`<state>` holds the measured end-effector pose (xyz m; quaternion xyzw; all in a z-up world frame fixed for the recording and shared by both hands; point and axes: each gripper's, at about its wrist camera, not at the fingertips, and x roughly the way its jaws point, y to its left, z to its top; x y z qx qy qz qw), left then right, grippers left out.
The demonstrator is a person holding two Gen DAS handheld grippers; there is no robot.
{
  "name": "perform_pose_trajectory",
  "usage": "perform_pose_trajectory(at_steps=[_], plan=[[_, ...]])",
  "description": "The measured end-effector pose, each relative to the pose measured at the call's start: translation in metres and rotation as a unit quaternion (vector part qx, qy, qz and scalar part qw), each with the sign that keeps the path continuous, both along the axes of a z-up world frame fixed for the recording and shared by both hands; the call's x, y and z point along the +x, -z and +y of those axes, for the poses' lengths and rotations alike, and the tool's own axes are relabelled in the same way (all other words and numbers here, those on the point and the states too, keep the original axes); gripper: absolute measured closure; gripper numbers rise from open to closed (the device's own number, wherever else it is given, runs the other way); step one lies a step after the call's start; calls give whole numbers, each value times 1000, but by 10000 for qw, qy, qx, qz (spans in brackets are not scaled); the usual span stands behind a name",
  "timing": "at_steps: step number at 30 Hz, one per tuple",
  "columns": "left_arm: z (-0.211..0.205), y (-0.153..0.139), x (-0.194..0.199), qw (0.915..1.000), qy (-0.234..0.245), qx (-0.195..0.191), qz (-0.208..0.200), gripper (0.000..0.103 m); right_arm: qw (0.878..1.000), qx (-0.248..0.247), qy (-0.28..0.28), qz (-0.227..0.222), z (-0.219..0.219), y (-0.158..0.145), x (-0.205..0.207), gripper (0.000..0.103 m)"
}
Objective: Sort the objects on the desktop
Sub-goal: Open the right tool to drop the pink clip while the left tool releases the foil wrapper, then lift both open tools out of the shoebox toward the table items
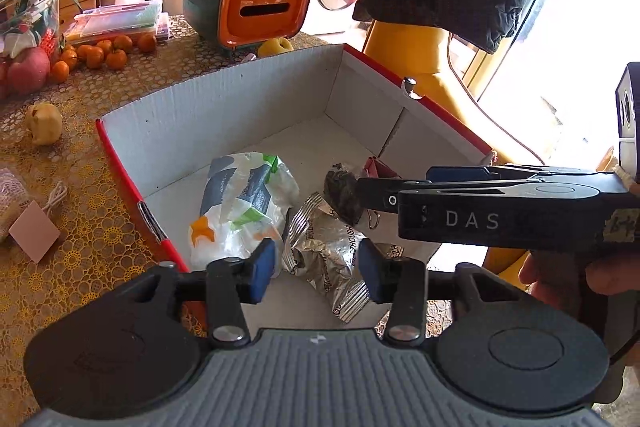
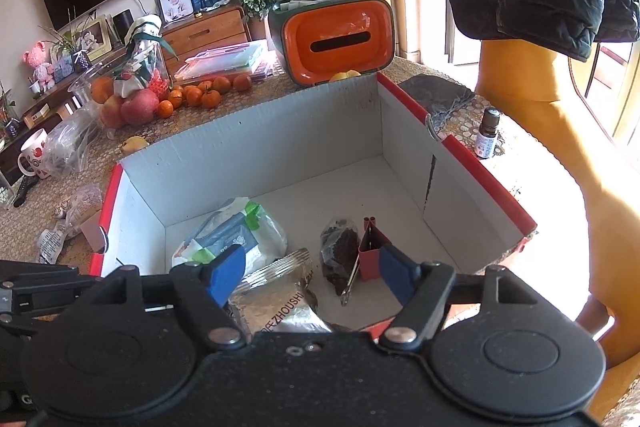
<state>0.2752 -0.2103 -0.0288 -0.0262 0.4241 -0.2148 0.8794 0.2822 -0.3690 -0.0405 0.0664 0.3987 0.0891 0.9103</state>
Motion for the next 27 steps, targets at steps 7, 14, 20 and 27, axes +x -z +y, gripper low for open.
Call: perform_pose_trajectory(at_steps=[7,14,20,27], plan=[[11,-12,-10,9998,-80,-82,-149,45,9998,62,-159,41,3,-9,-5,15],[21,-23,-22,9994,-152,-118,-292,39,9998,159,-90,-104,6,-21,-13,9],[33,-30,-35,9990,-210,-171,-364,29,9997,118,-135,-176,14,-29,-23,7],[47,-38,-52,9983,-242,-176,-493,20,9995,110,-145,-262,25,-37,-35,6]])
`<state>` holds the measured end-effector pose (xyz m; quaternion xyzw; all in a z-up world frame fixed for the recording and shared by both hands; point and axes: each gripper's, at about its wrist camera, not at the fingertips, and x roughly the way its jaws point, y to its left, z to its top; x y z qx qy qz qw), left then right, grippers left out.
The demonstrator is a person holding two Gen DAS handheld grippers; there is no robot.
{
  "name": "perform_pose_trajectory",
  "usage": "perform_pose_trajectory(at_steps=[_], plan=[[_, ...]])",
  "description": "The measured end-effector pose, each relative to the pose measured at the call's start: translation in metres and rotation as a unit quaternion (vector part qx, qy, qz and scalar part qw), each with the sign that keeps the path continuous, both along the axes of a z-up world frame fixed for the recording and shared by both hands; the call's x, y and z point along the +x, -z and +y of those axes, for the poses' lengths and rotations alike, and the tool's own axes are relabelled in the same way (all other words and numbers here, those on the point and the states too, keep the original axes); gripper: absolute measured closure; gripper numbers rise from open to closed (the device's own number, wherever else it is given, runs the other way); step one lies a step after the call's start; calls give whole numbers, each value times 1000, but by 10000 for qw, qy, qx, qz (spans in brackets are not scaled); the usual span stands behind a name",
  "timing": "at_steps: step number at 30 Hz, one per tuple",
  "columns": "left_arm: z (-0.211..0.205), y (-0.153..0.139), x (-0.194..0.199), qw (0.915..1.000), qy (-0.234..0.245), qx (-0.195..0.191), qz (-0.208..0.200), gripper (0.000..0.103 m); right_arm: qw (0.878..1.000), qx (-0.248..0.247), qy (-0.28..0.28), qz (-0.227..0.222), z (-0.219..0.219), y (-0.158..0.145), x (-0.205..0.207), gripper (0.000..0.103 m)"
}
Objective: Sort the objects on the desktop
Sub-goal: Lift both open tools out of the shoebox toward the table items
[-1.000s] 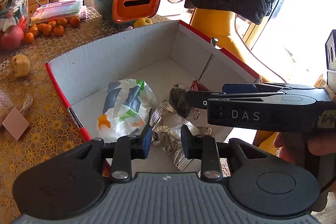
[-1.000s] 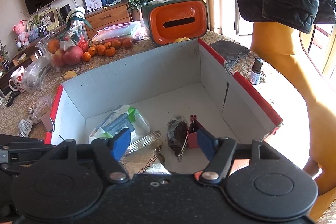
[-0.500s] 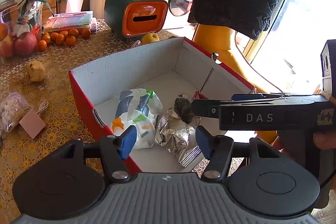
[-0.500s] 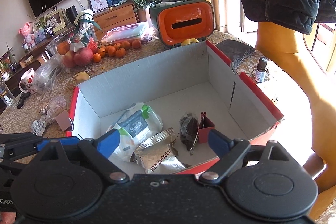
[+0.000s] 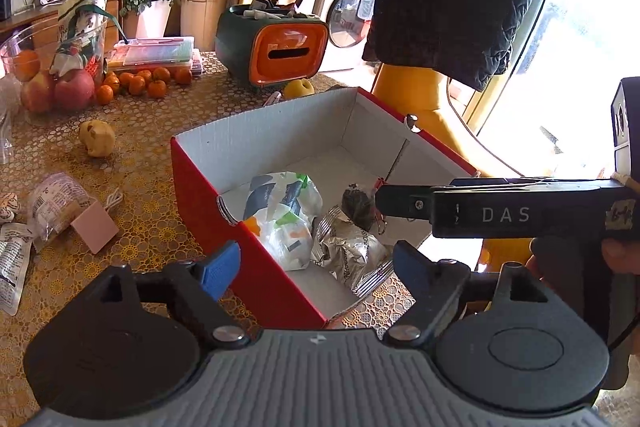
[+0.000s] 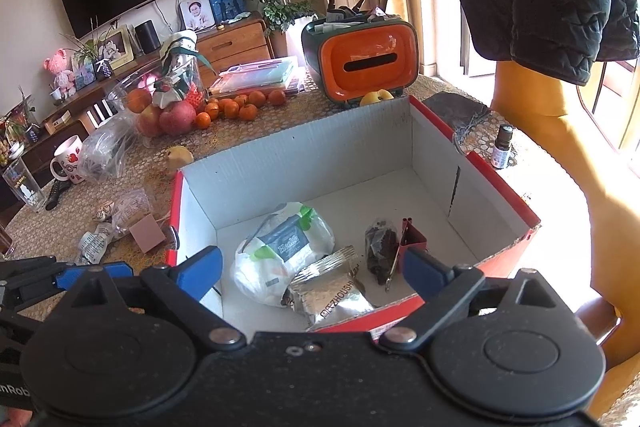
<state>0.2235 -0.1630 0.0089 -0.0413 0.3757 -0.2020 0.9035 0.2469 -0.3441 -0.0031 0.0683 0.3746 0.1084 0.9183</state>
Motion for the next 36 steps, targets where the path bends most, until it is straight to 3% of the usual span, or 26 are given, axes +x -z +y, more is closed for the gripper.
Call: perform_pose_trajectory(at_steps=[9,36], plan=[[19,-12,-21,9998,3,-49,-197,3,10000,42,-17,-69,14,-9,-15,5],[134,-24,-83,9951,-842,-309,-416,1,9976,58,-665,-202,104,-27,-56,5]])
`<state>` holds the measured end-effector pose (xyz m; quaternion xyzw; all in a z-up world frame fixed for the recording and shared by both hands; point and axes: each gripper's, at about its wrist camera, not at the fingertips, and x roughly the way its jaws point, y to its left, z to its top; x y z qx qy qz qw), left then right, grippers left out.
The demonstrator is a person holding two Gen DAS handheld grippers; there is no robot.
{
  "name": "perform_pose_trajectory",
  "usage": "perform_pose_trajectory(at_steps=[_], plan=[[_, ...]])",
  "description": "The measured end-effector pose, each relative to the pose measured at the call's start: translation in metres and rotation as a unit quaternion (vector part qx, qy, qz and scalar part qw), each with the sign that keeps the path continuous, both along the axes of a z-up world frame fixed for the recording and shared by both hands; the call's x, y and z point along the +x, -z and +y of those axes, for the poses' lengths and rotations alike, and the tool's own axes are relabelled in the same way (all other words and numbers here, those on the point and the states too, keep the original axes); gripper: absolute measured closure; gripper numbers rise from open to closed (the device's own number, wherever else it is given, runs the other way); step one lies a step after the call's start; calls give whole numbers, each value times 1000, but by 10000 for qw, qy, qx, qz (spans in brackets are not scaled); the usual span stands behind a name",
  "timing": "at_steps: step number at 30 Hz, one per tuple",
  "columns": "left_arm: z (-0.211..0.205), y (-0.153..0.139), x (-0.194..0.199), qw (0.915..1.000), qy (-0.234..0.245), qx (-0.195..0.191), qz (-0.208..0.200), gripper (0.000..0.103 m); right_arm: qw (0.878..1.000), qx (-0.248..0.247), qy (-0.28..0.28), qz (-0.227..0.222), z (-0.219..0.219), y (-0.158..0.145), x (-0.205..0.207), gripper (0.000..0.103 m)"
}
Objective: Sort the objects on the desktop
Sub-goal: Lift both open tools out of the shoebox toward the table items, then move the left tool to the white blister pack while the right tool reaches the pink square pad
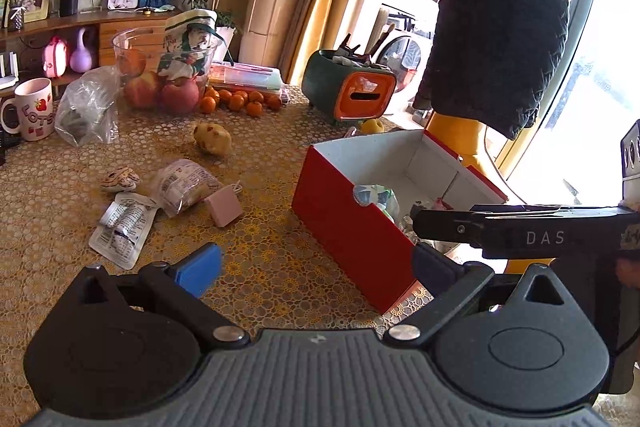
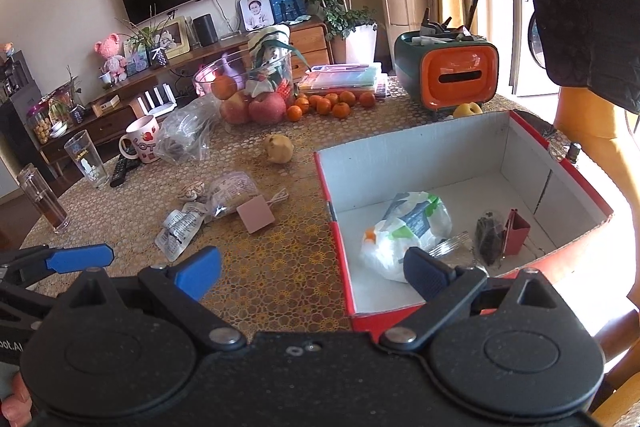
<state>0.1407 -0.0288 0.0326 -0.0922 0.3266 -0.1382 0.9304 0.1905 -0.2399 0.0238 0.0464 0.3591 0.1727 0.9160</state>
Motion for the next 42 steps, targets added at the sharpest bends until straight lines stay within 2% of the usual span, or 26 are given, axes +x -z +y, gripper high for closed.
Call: perform_pose_trajectory(at_steps=[10,24,33,42], plan=[[35,10,-9,9995,-295,-80,6,1,9996,-49,-278,-32,34,3,-4,5],[73,35,-8,9975,-702,85,-48,1,9981,-123,-596,20,70,16,8,5],[90,60,9,9959,-890,169,45,1,9973,-140,-705,139,87,30,29,5],[103,88,44,9959,-802,403,90,1,9949,-282,-949,208,108,52,62,5]])
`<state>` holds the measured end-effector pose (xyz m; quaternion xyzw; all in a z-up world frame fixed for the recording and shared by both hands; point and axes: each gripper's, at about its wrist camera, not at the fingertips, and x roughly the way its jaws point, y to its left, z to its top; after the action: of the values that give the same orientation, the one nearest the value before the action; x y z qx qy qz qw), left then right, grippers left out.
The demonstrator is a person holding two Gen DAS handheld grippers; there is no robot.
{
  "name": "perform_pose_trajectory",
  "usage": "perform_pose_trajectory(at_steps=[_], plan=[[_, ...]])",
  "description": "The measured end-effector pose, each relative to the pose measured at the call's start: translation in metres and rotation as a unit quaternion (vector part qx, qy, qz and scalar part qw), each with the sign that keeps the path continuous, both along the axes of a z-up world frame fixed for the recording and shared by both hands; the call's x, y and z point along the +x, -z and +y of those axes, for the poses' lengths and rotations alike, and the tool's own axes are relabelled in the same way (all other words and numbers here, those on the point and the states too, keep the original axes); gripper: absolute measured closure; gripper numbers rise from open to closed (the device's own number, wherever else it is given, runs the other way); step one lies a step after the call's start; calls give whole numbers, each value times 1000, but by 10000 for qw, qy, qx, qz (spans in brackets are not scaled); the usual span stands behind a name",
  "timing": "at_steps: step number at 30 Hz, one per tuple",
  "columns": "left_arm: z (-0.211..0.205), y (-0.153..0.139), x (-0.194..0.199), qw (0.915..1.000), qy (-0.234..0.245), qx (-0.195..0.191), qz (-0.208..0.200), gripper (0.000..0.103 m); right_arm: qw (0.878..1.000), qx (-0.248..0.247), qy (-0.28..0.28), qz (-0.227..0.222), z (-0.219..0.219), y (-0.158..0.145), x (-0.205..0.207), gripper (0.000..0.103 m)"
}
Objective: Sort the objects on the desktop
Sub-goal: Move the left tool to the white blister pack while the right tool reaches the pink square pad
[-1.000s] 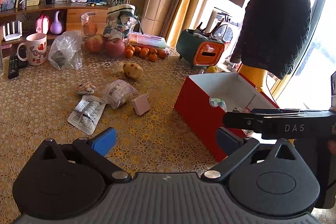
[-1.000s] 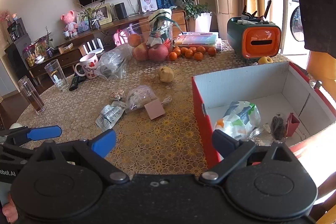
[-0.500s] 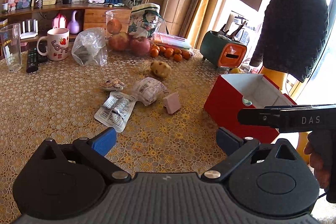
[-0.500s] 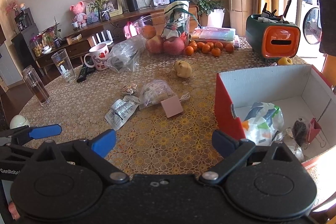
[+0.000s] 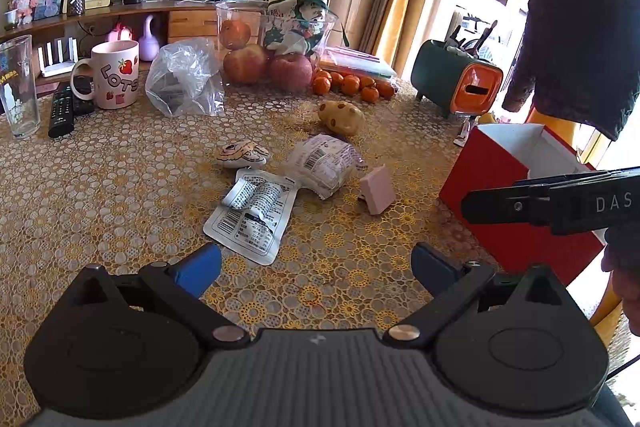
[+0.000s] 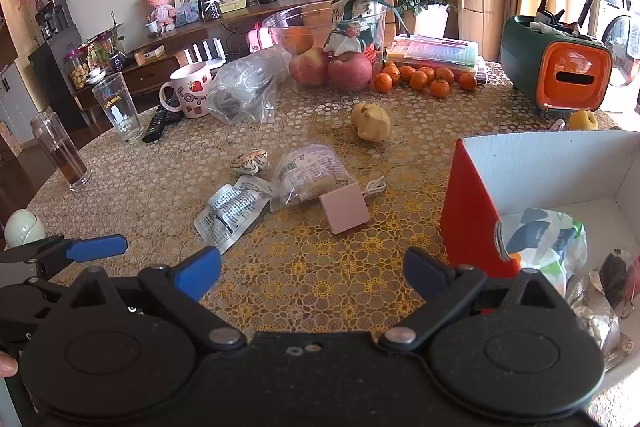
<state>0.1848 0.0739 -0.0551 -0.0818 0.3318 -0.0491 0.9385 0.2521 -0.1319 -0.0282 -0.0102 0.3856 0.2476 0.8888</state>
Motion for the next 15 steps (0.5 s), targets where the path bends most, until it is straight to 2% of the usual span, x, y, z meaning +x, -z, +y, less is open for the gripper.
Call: perform_pose_trajectory(at_steps=[6,15], plan=[[8,20,28,9999,29,119,109,1,9998,-158,-36,77,14,19,27,7],[18,38,66,9993,25,367,61,1,9993,-316,18,185,31,48,61,11]])
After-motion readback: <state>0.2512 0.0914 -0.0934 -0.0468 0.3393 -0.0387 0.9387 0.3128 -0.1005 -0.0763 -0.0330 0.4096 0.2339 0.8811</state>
